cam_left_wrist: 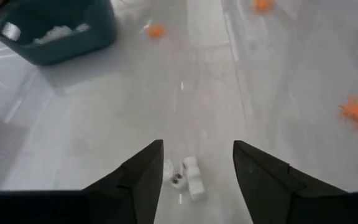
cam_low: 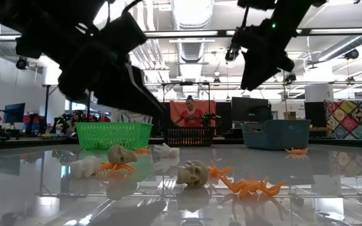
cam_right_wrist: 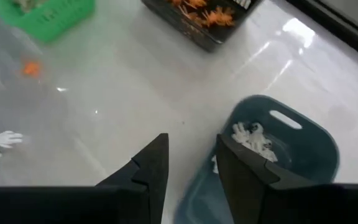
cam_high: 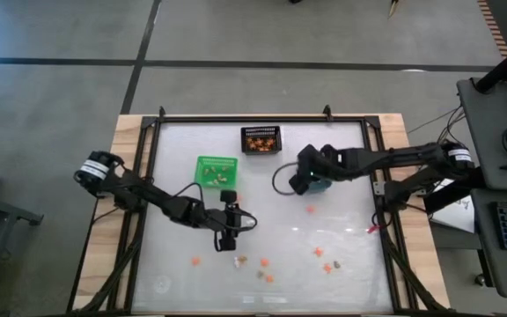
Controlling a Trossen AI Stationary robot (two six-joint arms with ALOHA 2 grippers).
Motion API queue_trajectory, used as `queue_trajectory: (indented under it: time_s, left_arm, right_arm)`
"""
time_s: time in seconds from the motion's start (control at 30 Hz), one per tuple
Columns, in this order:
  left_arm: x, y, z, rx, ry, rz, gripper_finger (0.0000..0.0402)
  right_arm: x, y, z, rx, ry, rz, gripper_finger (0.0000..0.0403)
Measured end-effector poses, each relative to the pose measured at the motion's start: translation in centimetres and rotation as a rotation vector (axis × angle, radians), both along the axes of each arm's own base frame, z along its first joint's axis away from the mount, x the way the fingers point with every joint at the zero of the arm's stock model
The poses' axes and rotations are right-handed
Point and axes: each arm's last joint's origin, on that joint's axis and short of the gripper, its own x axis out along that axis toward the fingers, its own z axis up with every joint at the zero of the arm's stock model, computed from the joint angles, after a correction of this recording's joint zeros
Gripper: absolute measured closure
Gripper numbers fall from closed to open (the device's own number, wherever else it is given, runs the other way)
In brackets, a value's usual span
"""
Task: Sort Halloween decoration
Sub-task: Put the white skeleton toy into the blue bin
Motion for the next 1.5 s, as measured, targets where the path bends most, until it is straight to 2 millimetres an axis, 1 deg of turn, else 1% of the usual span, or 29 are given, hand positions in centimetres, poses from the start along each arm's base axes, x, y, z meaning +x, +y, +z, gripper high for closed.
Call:
queue_trajectory:
  time_s: [0.07, 0.2, 0.33, 0.43, 0.67, 0.83, 1.13, 1.3, 1.5]
  left_arm:
    - [0.2, -0.1, -0.6, -0.008, 0.008, 0.000, 0.0230]
    - [0.4, -0.1, -0.9, -0.018, 0.001, 0.005, 0.0237]
    - [0.4, 0.0, -1.0, -0.011, 0.004, 0.012, 0.0240]
    - [0.4, 0.0, -1.2, -0.010, 0.005, 0.015, 0.0240]
    - [0.6, 0.0, -3.1, -0.035, 0.039, 0.074, 0.0240]
    - [0.7, 0.1, -4.0, -0.009, 0.052, 0.123, 0.0240]
    - [0.7, 0.1, -4.4, -0.004, 0.066, 0.125, 0.0241]
    - [0.6, -0.2, -4.5, -0.017, 0.066, 0.124, 0.0257]
    - [0.4, -0.6, -4.5, -0.038, 0.064, 0.126, 0.0294]
  right_arm:
    - [0.1, 1.0, 0.1, -0.016, -0.011, 0.014, 0.0280]
    - [0.3, 2.6, 0.1, -0.008, -0.036, 0.045, 0.0280]
    - [0.3, 3.7, 0.2, -0.015, -0.060, 0.057, 0.0280]
    - [0.4, 4.2, 0.2, -0.018, -0.067, 0.068, 0.0280]
    - [0.5, 4.5, 0.3, -0.030, -0.086, 0.073, 0.0280]
    - [0.5, 4.5, 0.3, -0.030, -0.087, 0.074, 0.0280]
    - [0.5, 4.5, 0.3, -0.030, -0.087, 0.074, 0.0280]
    - [0.5, 4.5, 0.3, -0.030, -0.087, 0.074, 0.0280]
    - [0.5, 4.5, 0.3, -0.030, -0.087, 0.074, 0.0280]
